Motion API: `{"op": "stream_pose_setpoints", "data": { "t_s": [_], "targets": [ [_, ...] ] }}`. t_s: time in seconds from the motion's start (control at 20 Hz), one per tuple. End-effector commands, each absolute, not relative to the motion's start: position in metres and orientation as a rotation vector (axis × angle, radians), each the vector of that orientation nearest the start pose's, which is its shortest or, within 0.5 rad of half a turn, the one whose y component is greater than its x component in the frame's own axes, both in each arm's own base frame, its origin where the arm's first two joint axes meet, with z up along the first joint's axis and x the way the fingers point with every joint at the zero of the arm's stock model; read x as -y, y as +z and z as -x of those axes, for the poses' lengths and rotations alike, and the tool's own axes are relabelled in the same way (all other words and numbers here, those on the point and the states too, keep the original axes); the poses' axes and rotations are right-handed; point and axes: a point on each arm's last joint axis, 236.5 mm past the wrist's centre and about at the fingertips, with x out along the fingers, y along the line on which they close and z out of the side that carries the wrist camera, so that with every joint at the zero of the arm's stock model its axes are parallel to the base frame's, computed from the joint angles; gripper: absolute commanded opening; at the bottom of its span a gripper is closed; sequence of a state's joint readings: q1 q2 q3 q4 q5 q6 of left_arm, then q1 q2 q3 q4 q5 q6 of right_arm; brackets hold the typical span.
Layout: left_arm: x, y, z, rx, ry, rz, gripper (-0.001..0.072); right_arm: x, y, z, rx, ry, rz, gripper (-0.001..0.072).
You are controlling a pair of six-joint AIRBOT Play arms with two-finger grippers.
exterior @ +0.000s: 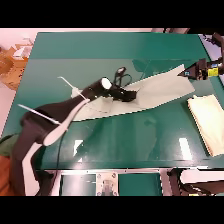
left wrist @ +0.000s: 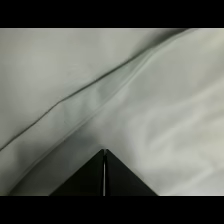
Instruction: Fold the shirts.
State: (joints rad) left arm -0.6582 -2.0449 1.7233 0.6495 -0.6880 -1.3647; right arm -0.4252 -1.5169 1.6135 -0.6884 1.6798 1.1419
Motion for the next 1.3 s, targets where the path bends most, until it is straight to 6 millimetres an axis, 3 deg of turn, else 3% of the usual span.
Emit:
{"op": "stream_pose_setpoints", "data": {
  "t_s": [0.0,0.15,0.3,0.45,0.5,0.6,0.75,0.85,0.9,1.05,1.25],
  "targets": [
    [0.523,-0.068,-0.412,-1.138,-0.896,0.526,0.0027,-0.035,0.155,-0.395,-1.12,0.703,-0.495,0.0017],
    [0.527,-0.072,-0.402,-1.182,-0.938,0.525,0.0026,-0.043,0.156,-0.394,-1.124,0.719,-0.483,0.0017],
    [0.505,-0.053,-0.408,-1.193,-0.994,0.491,0.0026,-0.043,0.156,-0.394,-1.124,0.719,-0.483,0.0018],
    [0.451,0.004,-0.428,-1.161,-1.049,0.439,0.0026,-0.052,0.155,-0.394,-1.132,0.734,-0.479,0.0018],
    [0.426,0.022,-0.433,-1.151,-1.052,0.389,0.0026,-0.061,0.156,-0.393,-1.136,0.755,-0.48,0.0018],
    [0.354,0.048,-0.442,-1.153,-0.991,0.204,0.0025,-0.091,0.159,-0.391,-1.145,0.815,-0.496,0.0018],
    [0.225,0.065,-0.449,-1.21,-0.748,-0.102,0.0026,-0.157,0.152,-0.393,-1.159,0.875,-0.5,0.0018],
    [0.153,0.08,-0.444,-1.258,-0.594,-0.194,0.0026,-0.218,0.136,-0.392,-1.154,0.902,-0.492,0.0018],
    [0.128,0.087,-0.442,-1.27,-0.547,-0.214,0.0027,-0.248,0.126,-0.394,-1.133,0.898,-0.494,0.0018],
    [0.076,0.106,-0.443,-1.254,-0.43,-0.21,0.0027,-0.343,0.089,-0.403,-1.001,0.852,-0.485,0.0018],
    [0.049,0.109,-0.446,-1.253,-0.379,-0.17,0.0027,-0.465,0.025,-0.397,-0.874,0.766,-0.56,0.0018]
  ]
}}
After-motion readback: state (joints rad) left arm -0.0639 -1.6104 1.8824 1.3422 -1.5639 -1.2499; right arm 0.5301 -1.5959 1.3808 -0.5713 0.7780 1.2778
